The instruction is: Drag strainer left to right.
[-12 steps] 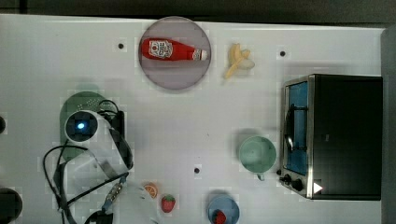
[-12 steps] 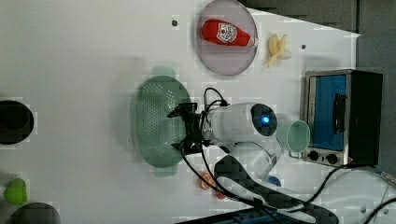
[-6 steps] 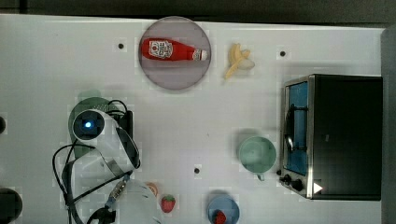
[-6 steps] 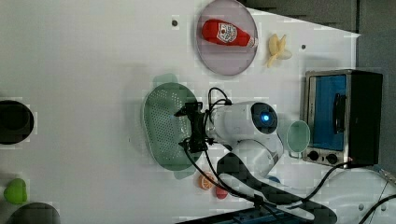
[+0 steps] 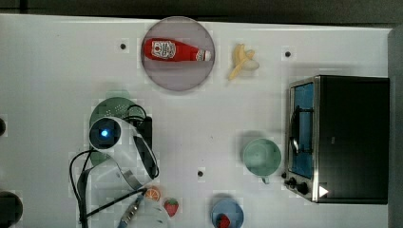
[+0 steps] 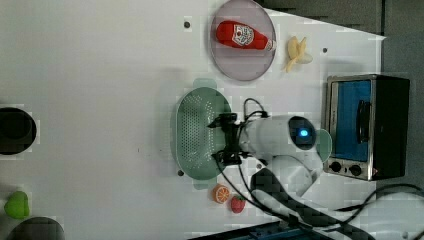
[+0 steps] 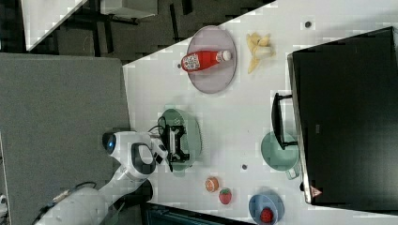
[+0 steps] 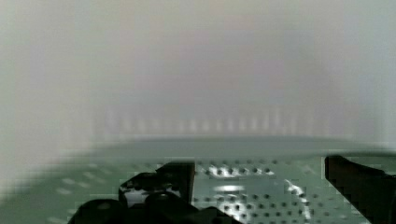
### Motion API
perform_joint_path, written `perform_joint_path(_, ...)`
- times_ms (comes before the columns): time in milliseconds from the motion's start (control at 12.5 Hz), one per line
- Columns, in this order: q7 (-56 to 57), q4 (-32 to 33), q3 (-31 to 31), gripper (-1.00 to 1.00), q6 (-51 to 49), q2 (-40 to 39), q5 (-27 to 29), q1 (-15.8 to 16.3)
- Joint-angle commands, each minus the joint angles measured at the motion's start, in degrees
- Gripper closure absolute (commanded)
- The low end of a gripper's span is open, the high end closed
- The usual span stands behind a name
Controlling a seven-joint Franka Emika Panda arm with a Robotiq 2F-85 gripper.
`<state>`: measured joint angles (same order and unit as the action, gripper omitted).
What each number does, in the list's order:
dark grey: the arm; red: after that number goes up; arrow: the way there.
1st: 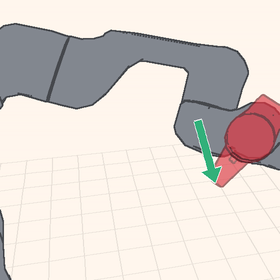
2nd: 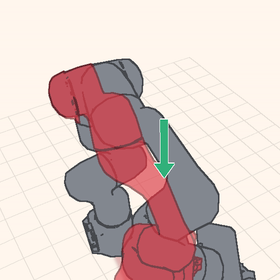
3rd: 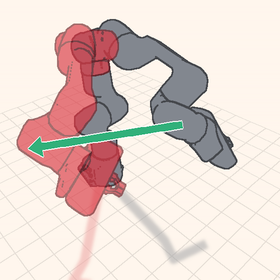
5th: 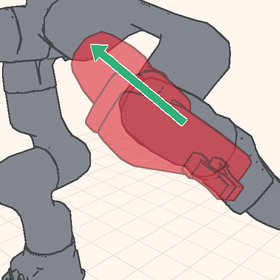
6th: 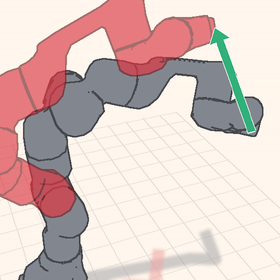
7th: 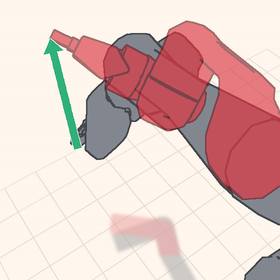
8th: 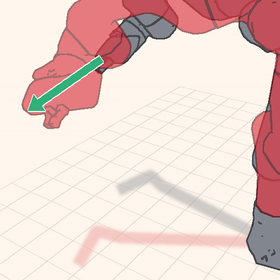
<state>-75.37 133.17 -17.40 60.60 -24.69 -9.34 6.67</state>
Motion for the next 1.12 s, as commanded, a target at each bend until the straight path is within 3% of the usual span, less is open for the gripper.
perform_joint_path(80, 3.3, 0.9, 3.9, -1.0, 1.2, 1.8, 0.1, -1.7)
perform_joint_path(1120, 19.2, 3.8, 20.3, -1.0, 1.3, 3.8, 0.1, -2.8)
